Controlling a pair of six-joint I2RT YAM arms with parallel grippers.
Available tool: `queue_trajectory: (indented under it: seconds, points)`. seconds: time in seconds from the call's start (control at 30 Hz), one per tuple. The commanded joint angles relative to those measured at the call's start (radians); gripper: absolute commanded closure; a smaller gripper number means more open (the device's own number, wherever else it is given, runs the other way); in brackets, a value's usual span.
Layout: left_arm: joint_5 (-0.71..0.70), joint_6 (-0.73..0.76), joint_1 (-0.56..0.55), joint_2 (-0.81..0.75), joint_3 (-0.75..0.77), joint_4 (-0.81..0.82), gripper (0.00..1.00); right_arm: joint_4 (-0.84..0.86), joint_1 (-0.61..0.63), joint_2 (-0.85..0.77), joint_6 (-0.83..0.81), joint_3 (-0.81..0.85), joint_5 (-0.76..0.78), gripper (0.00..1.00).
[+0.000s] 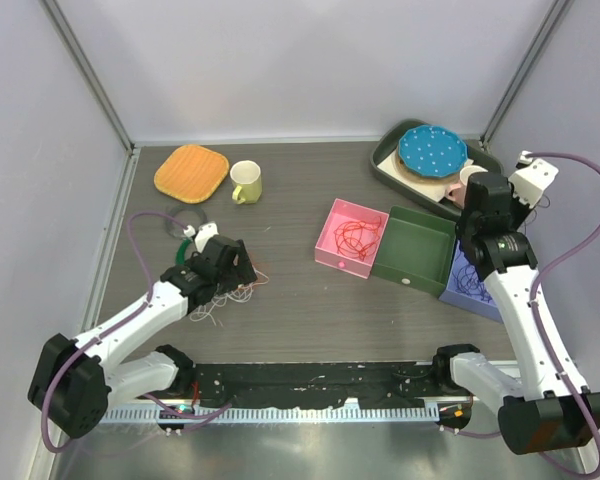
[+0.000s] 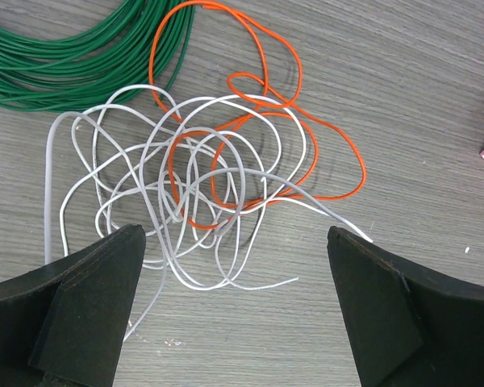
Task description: Untangle the cables
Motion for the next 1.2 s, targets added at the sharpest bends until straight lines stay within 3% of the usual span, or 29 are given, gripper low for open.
queue_trajectory:
  seconds: [0.0, 0.2, 0.57, 0.9, 1.17]
  points:
    - [-0.007, 0.011, 0.005, 0.011, 0.008, 0.027, 0.00, -0.081, -0.017, -0.016, 0.120, -0.042, 0.034, 0.99]
    - [-0.013, 0.011, 0.005, 0.011, 0.004, 0.029, 0.00, -0.150, -0.065, -0.046, 0.182, -0.062, 0.094, 0.99]
    - [0.000, 0.011, 0.005, 0.016, -0.003, 0.049, 0.00, -0.149, -0.187, 0.115, 0.222, -0.124, -0.051, 0.98]
    - [0.005, 0.009, 0.005, 0.039, 0.000, 0.056, 0.00, -0.059, -0.258, 0.168, 0.229, -0.218, -0.168, 0.94]
    - [0.003, 0.004, 0.004, 0.034, -0.003, 0.052, 0.00, 0.006, -0.312, 0.324, 0.229, -0.260, -0.298, 0.90]
